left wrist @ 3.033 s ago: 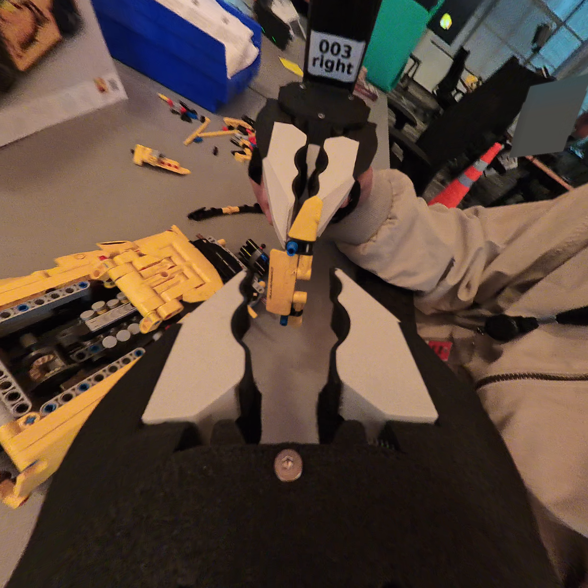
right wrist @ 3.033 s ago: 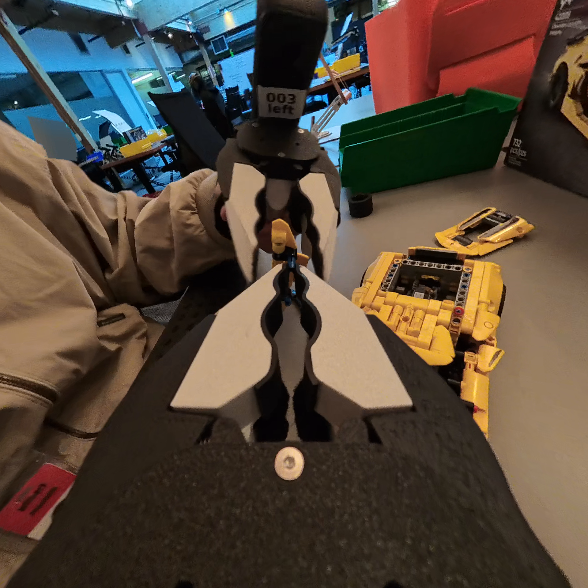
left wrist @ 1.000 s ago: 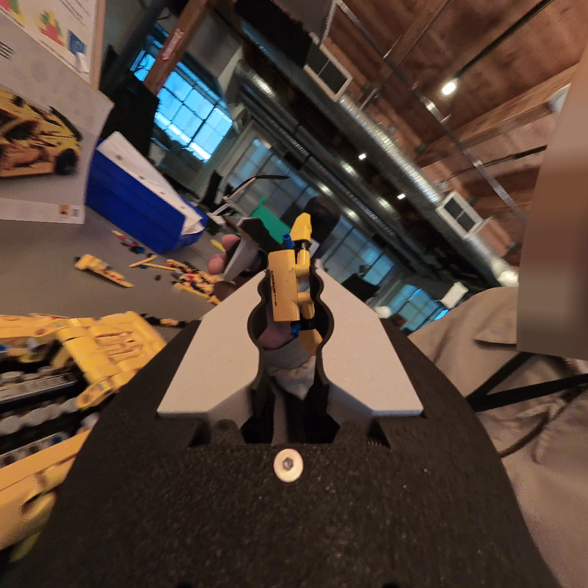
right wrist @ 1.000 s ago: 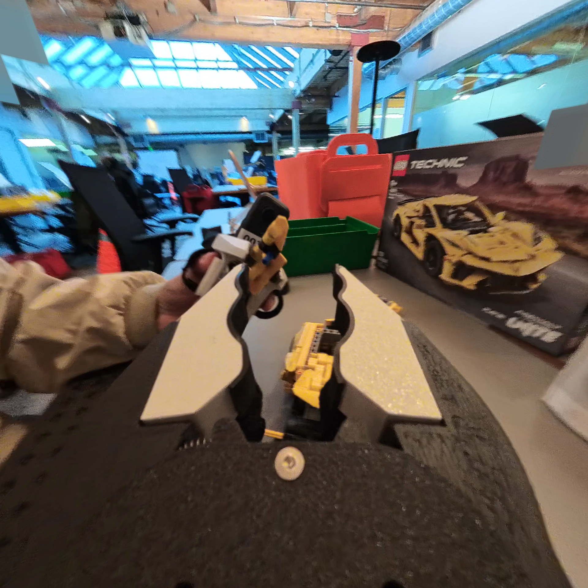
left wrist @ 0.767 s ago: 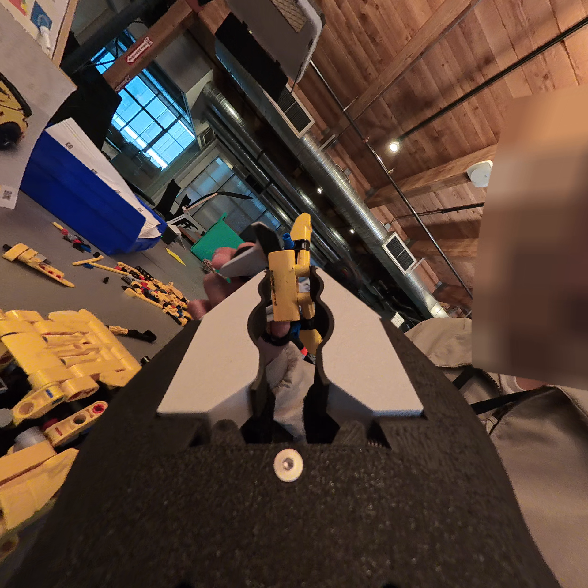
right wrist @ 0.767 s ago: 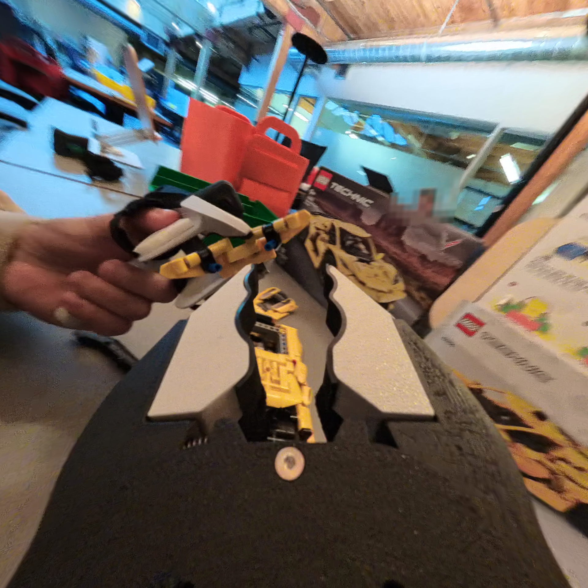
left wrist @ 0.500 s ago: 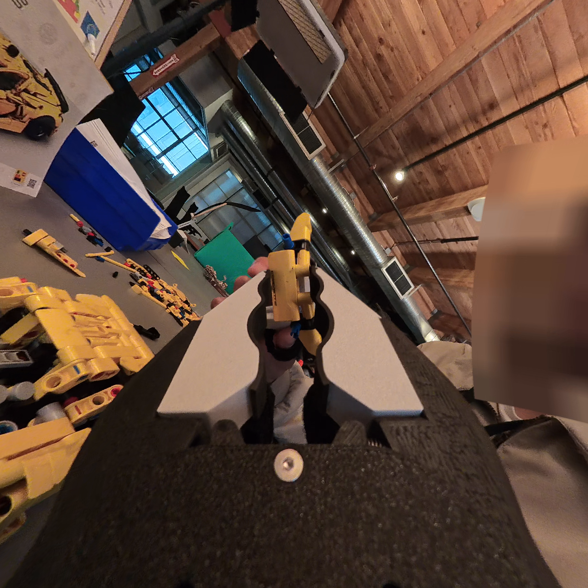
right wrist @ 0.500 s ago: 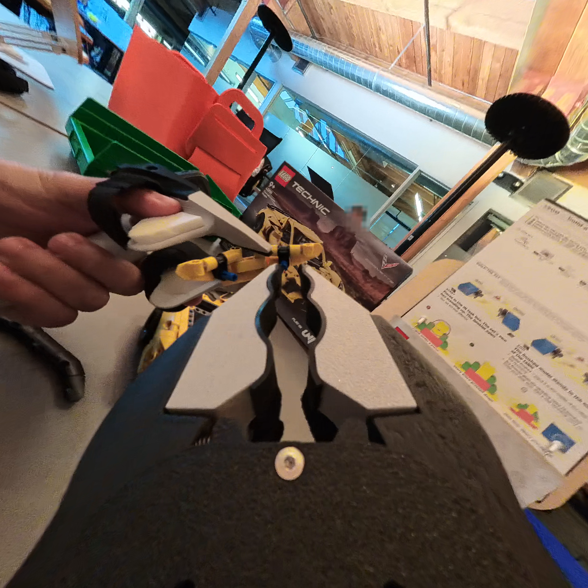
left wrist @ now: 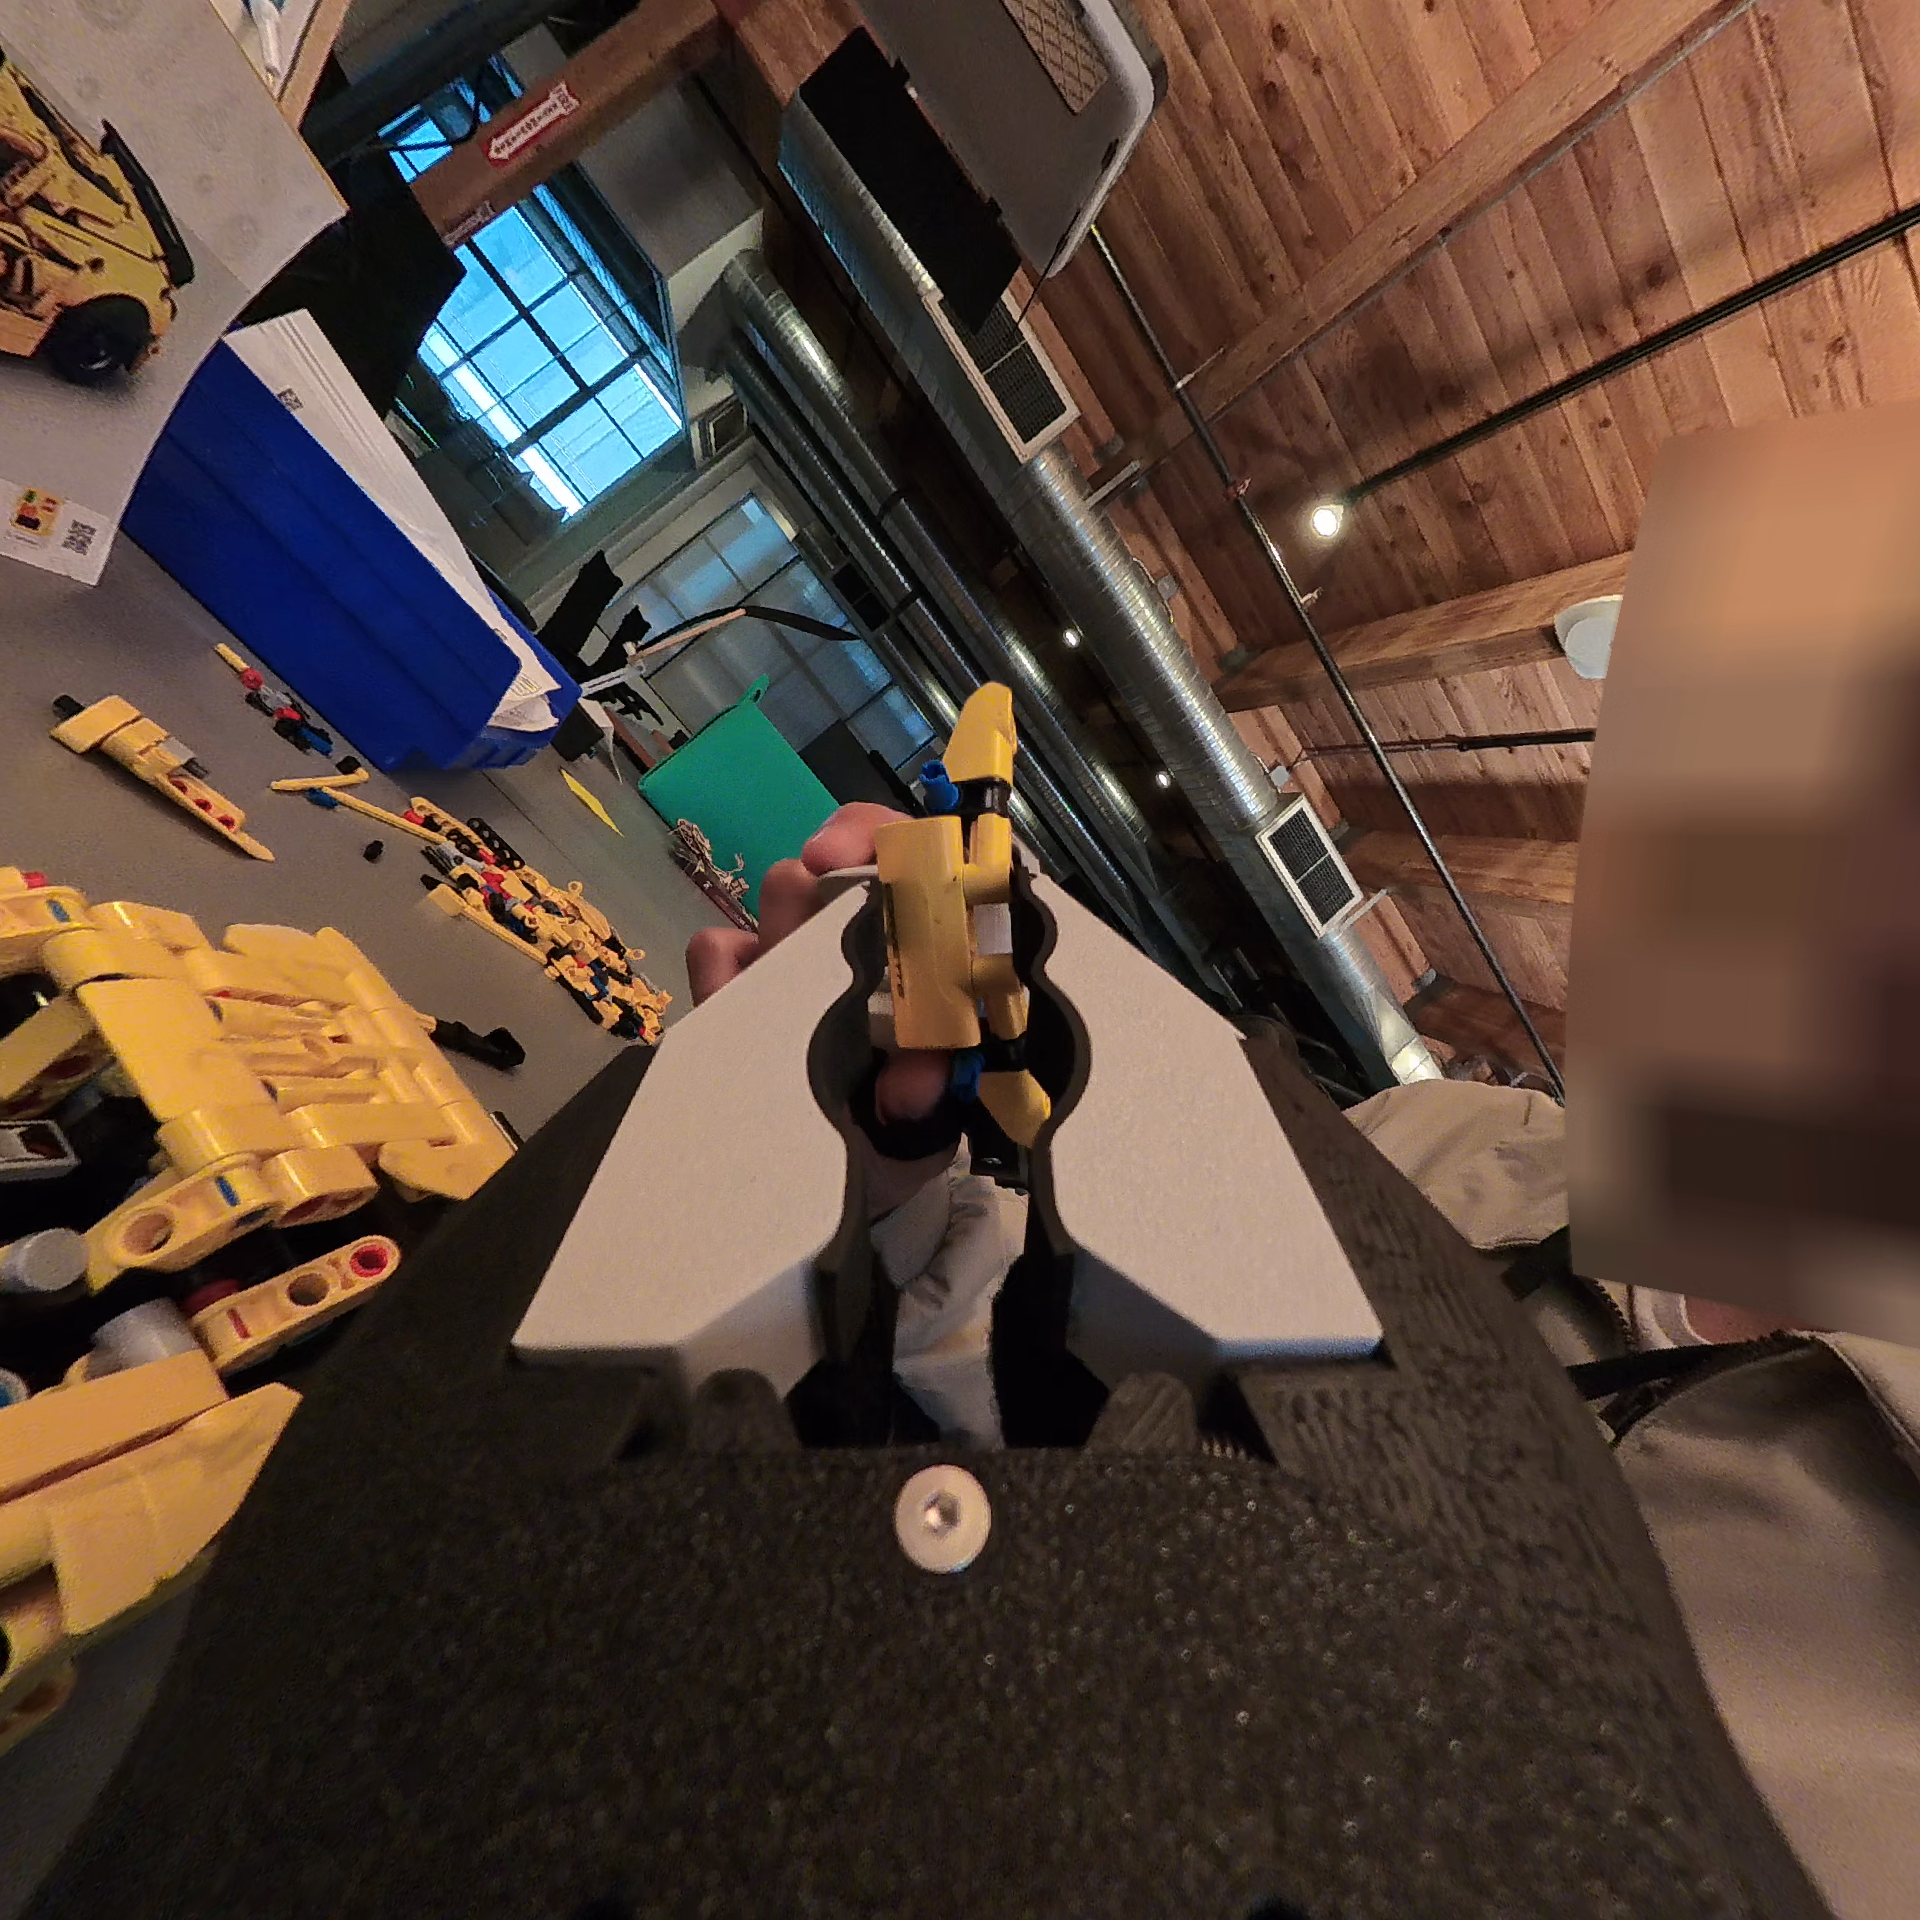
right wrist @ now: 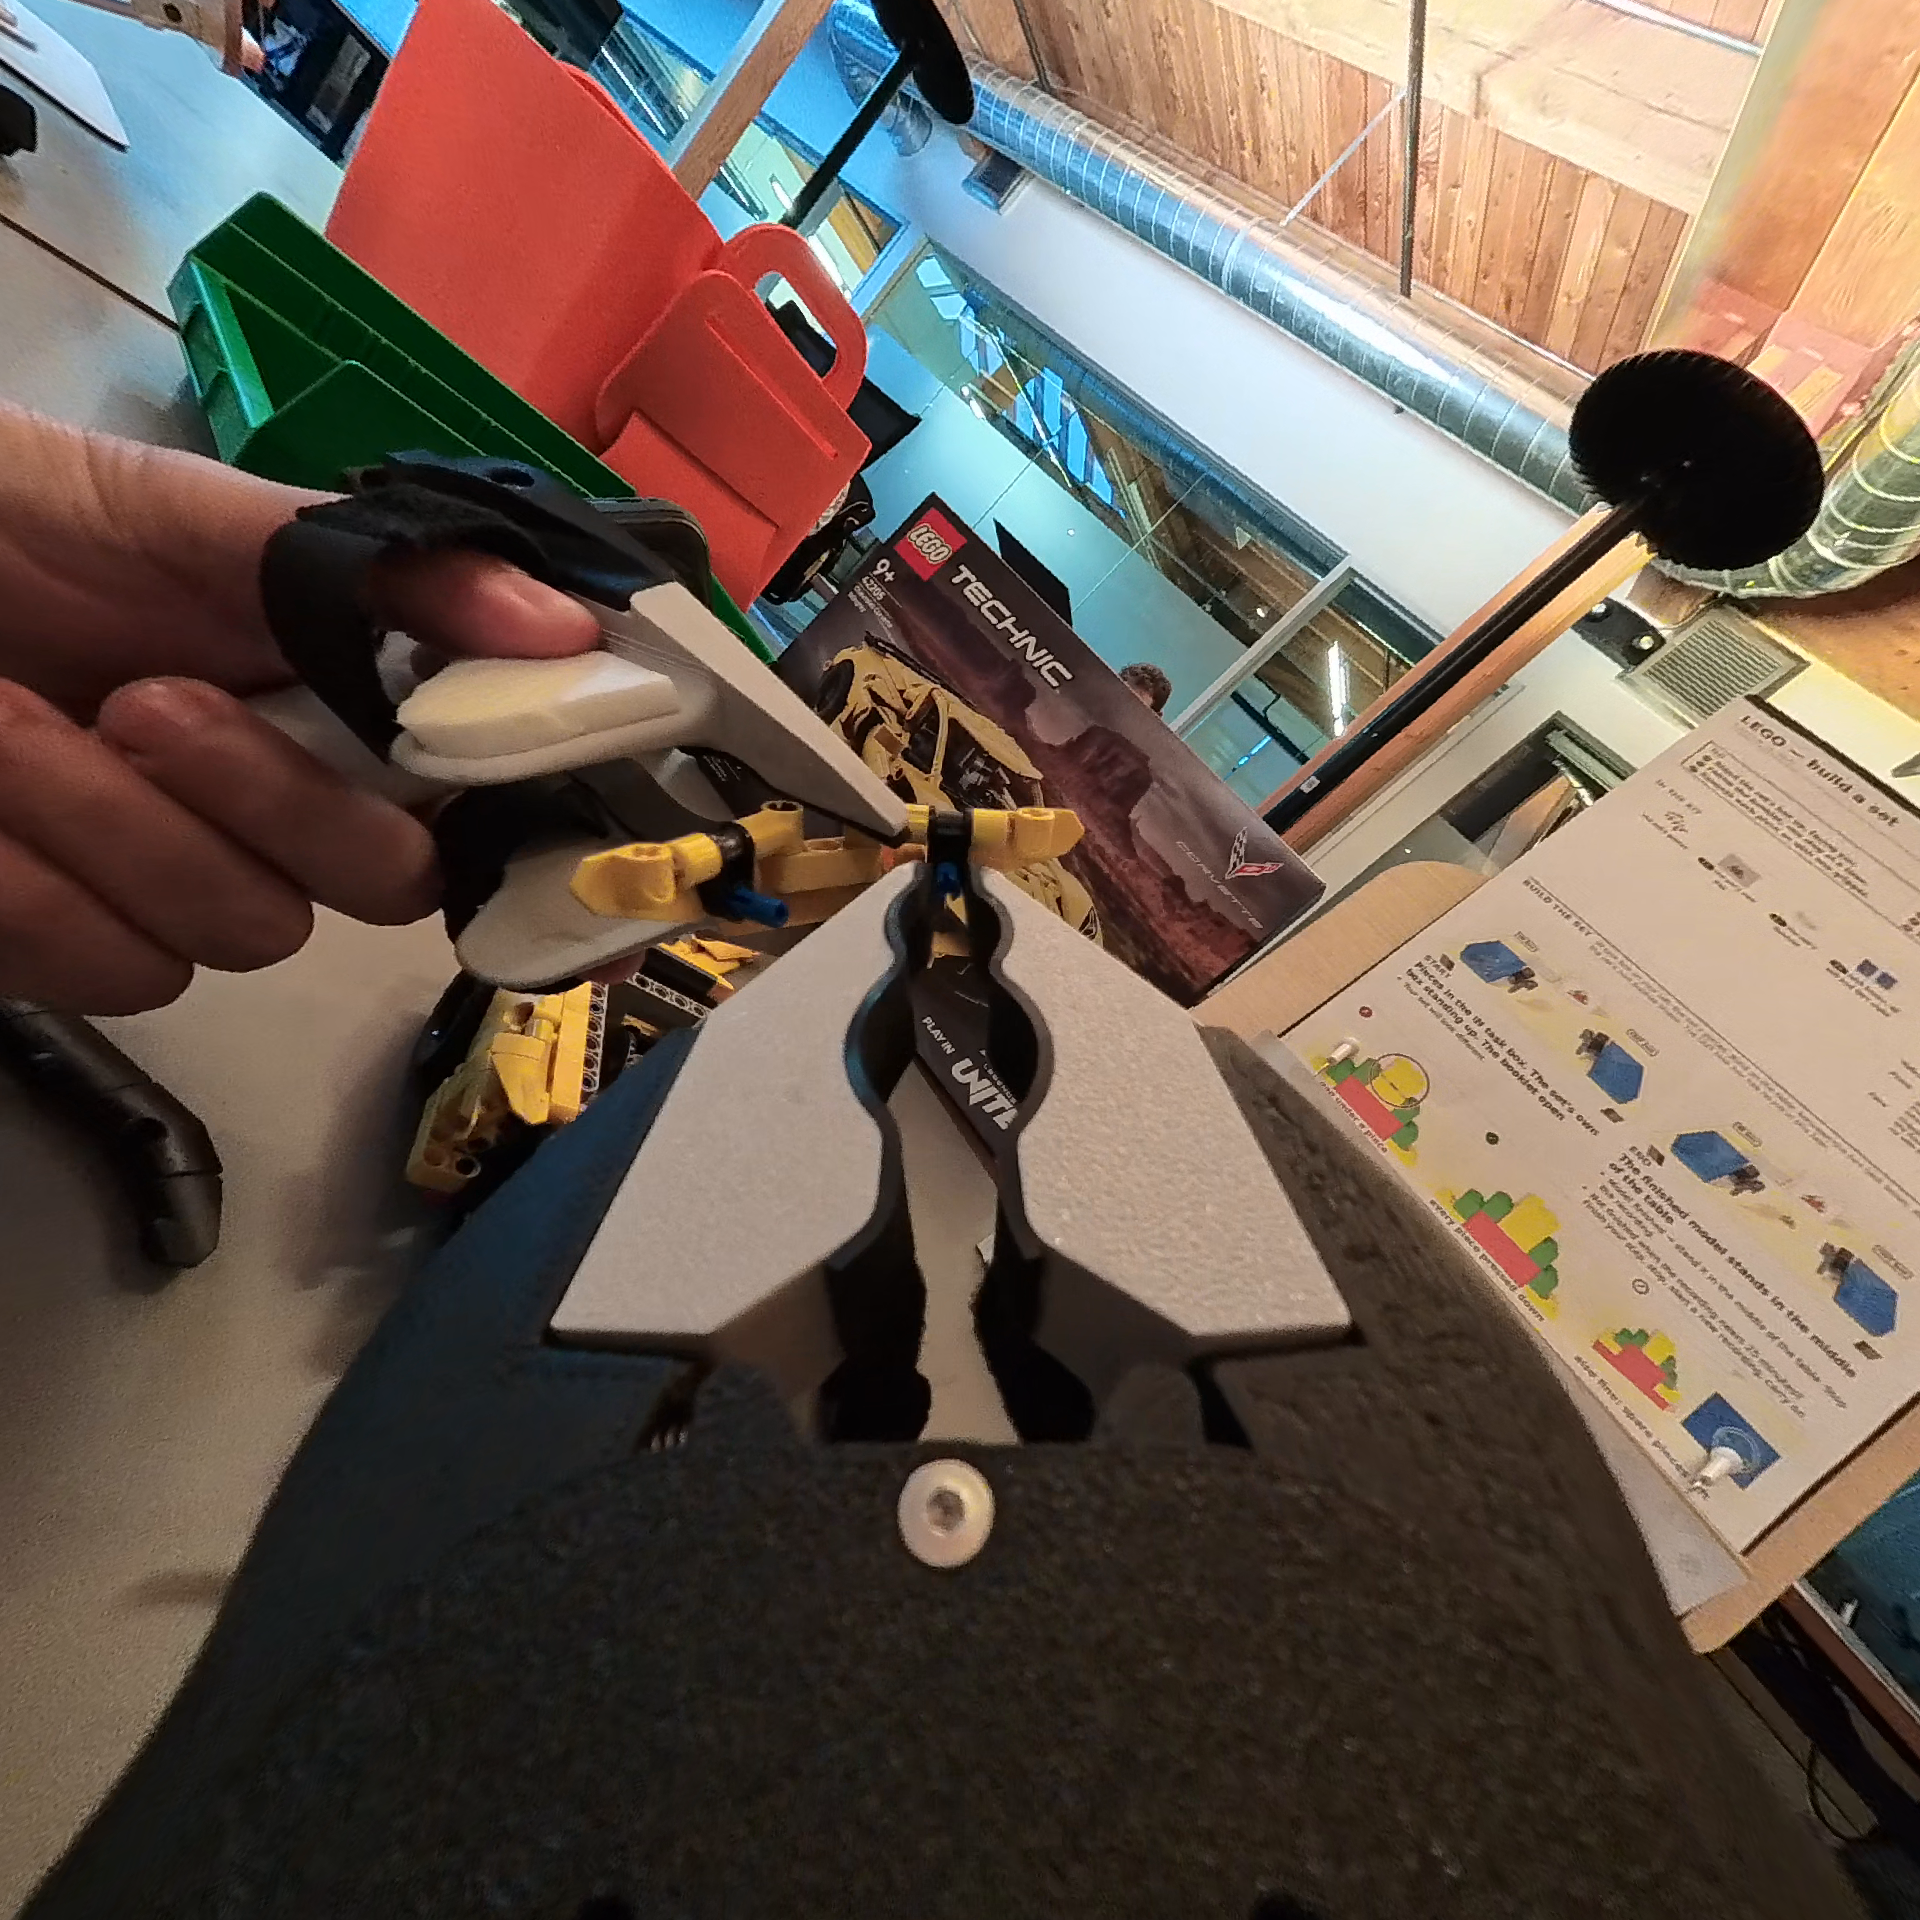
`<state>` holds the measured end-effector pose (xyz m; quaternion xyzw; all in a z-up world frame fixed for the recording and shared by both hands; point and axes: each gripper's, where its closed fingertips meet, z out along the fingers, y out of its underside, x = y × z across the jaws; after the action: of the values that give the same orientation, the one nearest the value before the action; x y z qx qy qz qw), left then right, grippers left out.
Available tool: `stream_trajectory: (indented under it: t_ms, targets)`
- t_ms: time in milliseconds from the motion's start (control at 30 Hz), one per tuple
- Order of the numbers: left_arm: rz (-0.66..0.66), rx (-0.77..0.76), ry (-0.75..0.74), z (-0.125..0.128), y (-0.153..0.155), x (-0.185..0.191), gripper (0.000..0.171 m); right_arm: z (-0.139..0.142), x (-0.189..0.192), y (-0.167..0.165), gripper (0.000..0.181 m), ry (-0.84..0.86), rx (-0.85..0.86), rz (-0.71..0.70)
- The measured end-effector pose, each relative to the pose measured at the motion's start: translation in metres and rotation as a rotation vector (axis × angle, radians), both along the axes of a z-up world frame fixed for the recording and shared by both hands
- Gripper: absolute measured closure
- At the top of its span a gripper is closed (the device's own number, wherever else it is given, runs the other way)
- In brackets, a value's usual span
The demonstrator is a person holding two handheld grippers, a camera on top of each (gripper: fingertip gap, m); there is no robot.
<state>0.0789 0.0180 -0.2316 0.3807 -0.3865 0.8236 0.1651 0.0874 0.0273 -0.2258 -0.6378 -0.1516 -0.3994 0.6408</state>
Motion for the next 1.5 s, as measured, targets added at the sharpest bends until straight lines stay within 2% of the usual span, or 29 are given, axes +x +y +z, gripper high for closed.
stream_trajectory:
  t_ms: [167, 233, 333, 433, 633, 867, 967, 1233, 1267, 1300, 1333, 1367, 1400, 1467, 1500]
  targets:
    - [-0.002, -0.005, -0.010, 0.001, 0.000, -0.001, 0.149, 0.001, -0.002, 0.000, 0.178, -0.011, -0.042, 0.010]
    - [0.039, 0.003, -0.017, 0.002, 0.002, 0.000, 0.150, 0.001, -0.001, 0.000, 0.179, 0.019, -0.074, 0.021]
    - [0.113, -0.040, 0.010, 0.002, 0.009, 0.009, 0.150, -0.001, 0.005, 0.001, 0.179, -0.047, -0.097, -0.061]
    - [0.181, -0.018, 0.018, 0.001, 0.015, 0.018, 0.151, -0.003, 0.011, 0.003, 0.179, -0.024, -0.101, -0.097]
    - [0.234, -0.038, 0.033, 0.007, 0.011, 0.030, 0.151, 0.001, 0.020, -0.004, 0.180, 0.055, -0.054, -0.176]
    - [0.256, -0.025, 0.084, 0.006, 0.002, 0.044, 0.151, -0.001, 0.031, -0.016, 0.180, 0.069, -0.056, -0.255]
    - [0.281, -0.090, 0.120, 0.005, 0.002, 0.049, 0.151, -0.002, 0.036, -0.017, 0.180, 0.058, -0.065, -0.290]
    - [0.332, -0.126, 0.144, 0.008, -0.005, 0.060, 0.150, -0.001, 0.046, -0.026, 0.180, 0.063, -0.051, -0.325]
    - [0.354, -0.143, 0.159, 0.008, -0.002, 0.063, 0.150, 0.000, 0.046, -0.026, 0.181, 0.096, -0.037, -0.317]
    - [0.459, -0.209, 0.164, 0.011, 0.019, 0.067, 0.149, 0.007, 0.031, -0.023, 0.181, 0.080, -0.002, -0.236]
    - [0.592, -0.274, 0.171, 0.010, 0.056, 0.070, 0.150, 0.016, 0.022, -0.028, 0.181, 0.020, 0.030, -0.235]
    - [0.619, -0.292, 0.176, 0.010, 0.081, 0.069, 0.150, 0.015, 0.021, -0.031, 0.181, 0.044, 0.027, -0.246]
    - [0.671, -0.264, 0.119, 0.020, 0.098, 0.063, 0.150, 0.013, 0.021, -0.035, 0.181, 0.073, 0.053, -0.226]
    - [0.675, 0.019, 0.014, 0.037, 0.082, 0.055, 0.150, 0.011, 0.039, -0.040, 0.181, 0.246, 0.087, -0.189]
    - [0.643, 0.077, -0.040, 0.044, 0.072, 0.052, 0.150, 0.007, 0.045, -0.039, 0.181, 0.379, 0.122, -0.145]
